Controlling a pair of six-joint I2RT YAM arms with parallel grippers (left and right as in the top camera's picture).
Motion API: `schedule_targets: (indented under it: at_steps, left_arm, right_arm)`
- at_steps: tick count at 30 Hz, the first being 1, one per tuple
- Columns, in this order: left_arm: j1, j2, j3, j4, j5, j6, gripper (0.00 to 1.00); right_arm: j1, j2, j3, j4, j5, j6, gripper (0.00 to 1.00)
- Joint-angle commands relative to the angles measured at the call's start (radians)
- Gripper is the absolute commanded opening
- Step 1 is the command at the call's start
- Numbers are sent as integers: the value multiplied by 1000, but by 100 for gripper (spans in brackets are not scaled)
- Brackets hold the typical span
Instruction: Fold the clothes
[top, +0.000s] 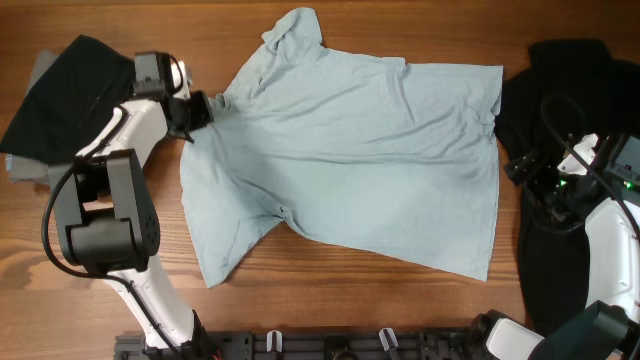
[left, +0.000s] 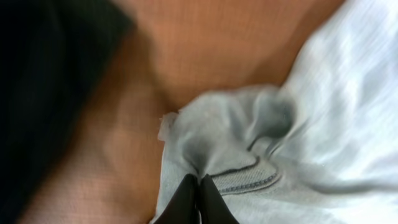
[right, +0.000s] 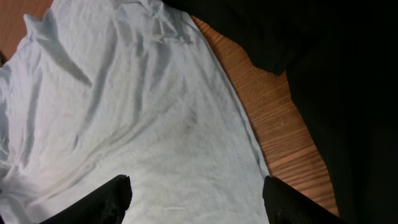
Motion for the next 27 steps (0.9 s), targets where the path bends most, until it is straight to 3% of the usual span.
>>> schedule_targets:
  at_steps: [1, 4, 6, 9, 16, 20, 22, 27]
  left_arm:
    - [3, 8, 71, 12, -23, -25, 5]
    - [3, 8, 71, 3, -63, -24, 20]
    - [3, 6, 71, -21, -63, -24, 51]
    - [5, -16, 71, -114, -63, -24, 63]
    - [55, -71, 71, -328, -192, -24, 65]
    - [95, -49, 58, -317, -181, -22, 65]
    - [94, -32, 58, -317, -132, 32, 60]
    - [81, 32, 57, -309, -51, 143, 59]
  right_arm:
    - [2, 7, -12, 10, 6, 6, 73]
    - [2, 7, -12, 26, 6, 5, 73]
    - [2, 7, -12, 27, 6, 5, 73]
    - [2, 7, -12, 24, 6, 5, 73]
    - [2, 7, -12, 5, 6, 5, 73]
    - [2, 7, -12, 2, 6, 5, 73]
    - [2, 7, -12, 2, 6, 5, 73]
    - [2, 7, -12, 1, 6, 5, 73]
